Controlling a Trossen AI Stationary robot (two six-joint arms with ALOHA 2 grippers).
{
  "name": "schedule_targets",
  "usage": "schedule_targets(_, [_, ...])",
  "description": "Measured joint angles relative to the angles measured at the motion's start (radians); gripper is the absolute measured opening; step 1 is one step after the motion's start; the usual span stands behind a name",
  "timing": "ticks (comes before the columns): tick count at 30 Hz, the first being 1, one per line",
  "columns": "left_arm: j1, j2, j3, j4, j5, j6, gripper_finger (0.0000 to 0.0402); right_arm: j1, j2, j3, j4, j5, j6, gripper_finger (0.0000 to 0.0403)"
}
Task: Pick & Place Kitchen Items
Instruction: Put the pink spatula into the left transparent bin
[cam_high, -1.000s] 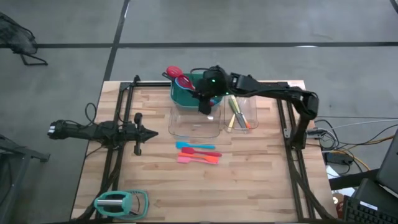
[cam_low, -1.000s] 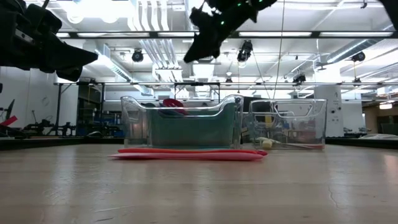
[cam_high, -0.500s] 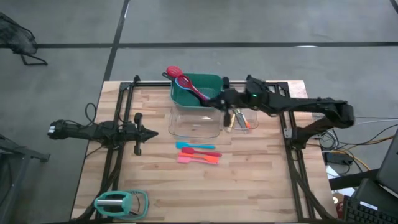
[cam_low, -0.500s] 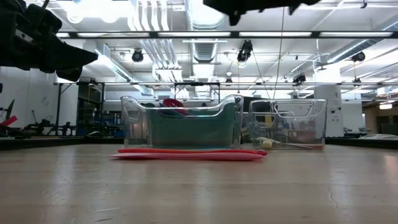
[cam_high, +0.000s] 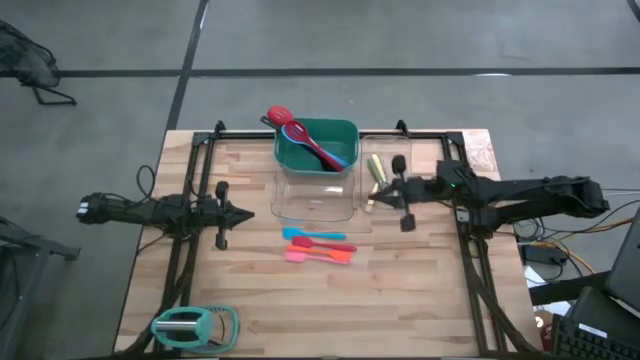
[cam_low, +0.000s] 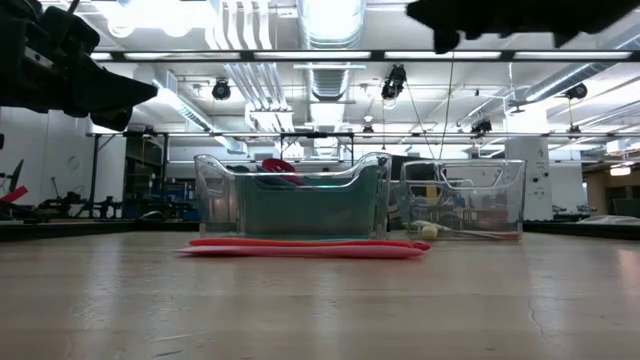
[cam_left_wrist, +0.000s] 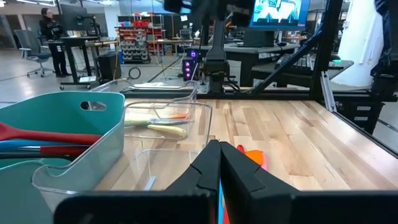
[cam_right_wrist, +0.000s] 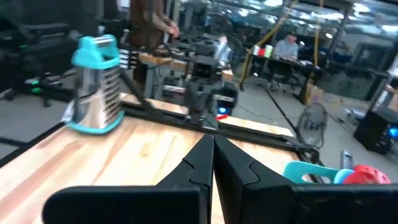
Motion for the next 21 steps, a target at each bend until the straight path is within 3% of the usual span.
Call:
schedule_targets(11, [0.0,0.0,0.0,0.0,0.0,0.0,0.001,0.012,-0.31,-0.278,0.045,0.121,-0.02,0.0008])
schedule_targets(17, [0.0,0.0,-0.001,0.014,0.0,0.001,0.001,0.012,-0.381,-0.352,0.047,0.142,-0.006,0.0008])
schedule_targets(21, [0.0,0.0,-0.001,0.107,-0.001,-0.046,0.001,0.012,-0.398,-0.383,0.046,0.2,0.015,0.0008])
